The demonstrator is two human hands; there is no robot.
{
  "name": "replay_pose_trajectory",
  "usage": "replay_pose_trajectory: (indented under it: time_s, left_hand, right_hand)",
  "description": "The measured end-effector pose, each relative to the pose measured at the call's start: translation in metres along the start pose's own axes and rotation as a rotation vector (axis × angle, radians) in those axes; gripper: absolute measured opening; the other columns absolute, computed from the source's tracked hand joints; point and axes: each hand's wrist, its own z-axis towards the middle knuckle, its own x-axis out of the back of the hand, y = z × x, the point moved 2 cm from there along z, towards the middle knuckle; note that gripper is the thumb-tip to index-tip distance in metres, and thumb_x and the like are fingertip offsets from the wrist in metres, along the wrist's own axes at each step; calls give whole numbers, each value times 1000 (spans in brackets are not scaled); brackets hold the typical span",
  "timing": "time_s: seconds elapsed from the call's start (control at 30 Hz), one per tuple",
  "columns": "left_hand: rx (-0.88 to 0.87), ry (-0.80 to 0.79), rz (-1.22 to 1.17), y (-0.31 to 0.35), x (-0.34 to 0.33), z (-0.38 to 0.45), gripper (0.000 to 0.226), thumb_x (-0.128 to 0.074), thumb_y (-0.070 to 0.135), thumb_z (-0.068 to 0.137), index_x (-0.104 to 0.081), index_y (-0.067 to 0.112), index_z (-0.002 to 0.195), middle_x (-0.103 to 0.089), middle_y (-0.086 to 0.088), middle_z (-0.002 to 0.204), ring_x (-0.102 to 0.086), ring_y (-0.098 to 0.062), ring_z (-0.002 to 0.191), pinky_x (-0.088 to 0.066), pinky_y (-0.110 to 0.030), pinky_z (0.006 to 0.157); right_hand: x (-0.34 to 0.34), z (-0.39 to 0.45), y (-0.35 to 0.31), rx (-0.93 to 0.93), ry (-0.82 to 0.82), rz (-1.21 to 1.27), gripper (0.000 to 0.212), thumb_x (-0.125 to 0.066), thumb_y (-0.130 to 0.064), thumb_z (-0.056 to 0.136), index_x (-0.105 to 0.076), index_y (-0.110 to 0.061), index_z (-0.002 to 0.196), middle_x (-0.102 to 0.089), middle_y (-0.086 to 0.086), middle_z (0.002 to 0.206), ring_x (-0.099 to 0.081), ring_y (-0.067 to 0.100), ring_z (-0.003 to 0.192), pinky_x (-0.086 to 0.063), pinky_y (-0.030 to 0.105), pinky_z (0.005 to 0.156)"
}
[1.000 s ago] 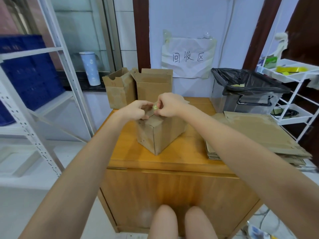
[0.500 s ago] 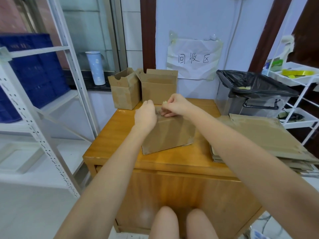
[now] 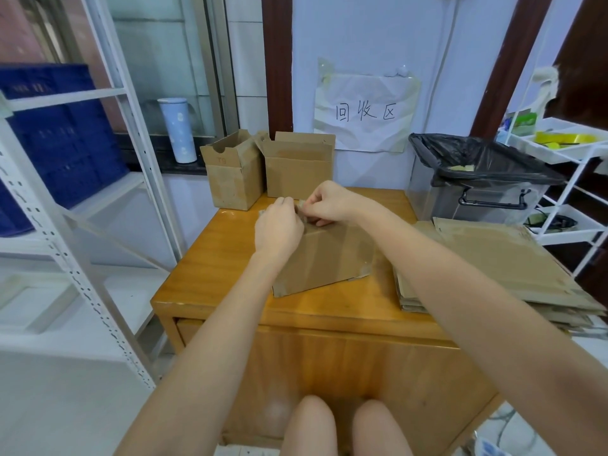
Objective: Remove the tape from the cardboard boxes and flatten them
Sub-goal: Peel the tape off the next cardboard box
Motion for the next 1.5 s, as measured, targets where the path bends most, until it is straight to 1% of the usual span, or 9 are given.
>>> replay_pose_trajectory:
  time_s: [0.23,0.33,0.47,0.7,0.8,1.07,1.3,1.4,1.5]
  left_hand:
    - [9,-1,-2,-1,-1,1,16,-43,13,96,-57,6,99,-59,-10,99,-58,-29,90,-48,-40,74]
    - [-2,-7,0,-1,-1,0,16,-42,13,96,-57,7,100,-59,-9,100,-58,-28,89,-46,-36,69]
    - [54,-3,-37,-6,1,0,20,-45,15,94,-61,12,105,-62,-5,104,-59,-26,91,-52,-40,73]
    - [81,-11,-42,-6,2,1,20,-46,15,94,-61,13,106,-63,-4,105,-60,-24,92,-49,-36,69]
    - [80,-6,-40,-7,0,1,19,-46,15,94,-61,13,106,-62,-4,104,-59,-24,92,-47,-34,68]
    - [62,-8,-23,-4,0,0,18,-45,16,95,-59,13,107,-61,-4,105,-59,-24,91,-47,-33,68]
    - [47,-10,-6,-5,-2,2,17,-45,16,96,-59,13,106,-61,-4,104,-59,-24,92,-52,-37,72]
    - [29,-6,3,-4,-2,2,17,-45,16,96,-59,12,106,-60,-4,104,-59,-23,90,-52,-36,72]
    - [20,-3,7,-3,-3,2,17,-44,16,96,-59,12,105,-59,-4,103,-58,-22,89,-51,-34,70]
  right_hand:
    - [1,8,4,-96,71,-65,29,-78,-32,72,-68,-5,74,-59,-2,58,-62,16,65,-58,34,83]
    - [3,7,-3,-155,19,-90,26,-76,-20,77,-61,-4,89,-58,4,71,-58,16,66,-56,25,71]
    - [18,3,-7,-193,105,-203,23,-70,-7,76,-47,-11,73,-47,5,61,-47,17,53,-44,21,53]
    - [60,-15,14,-156,229,24,15,-59,-15,91,-44,-12,88,-62,9,94,-63,21,76,-58,27,70]
    - [60,-23,25,-150,207,167,16,-55,-12,94,-39,-13,92,-68,20,106,-64,22,71,-58,25,64]
    - [64,-26,38,-120,193,234,27,-74,-14,83,-54,-7,100,-61,12,85,-61,16,71,-60,29,71]
    - [64,-22,37,-128,201,203,3,-62,-14,92,-61,-12,91,-59,7,96,-64,15,72,-58,22,69]
    - [60,-19,40,-130,219,272,23,-68,-10,88,-54,-13,107,-61,12,93,-63,18,68,-58,19,62]
    - [56,-14,39,-183,234,306,33,-70,-12,87,-53,-3,114,-61,16,111,-65,22,71,-57,25,74]
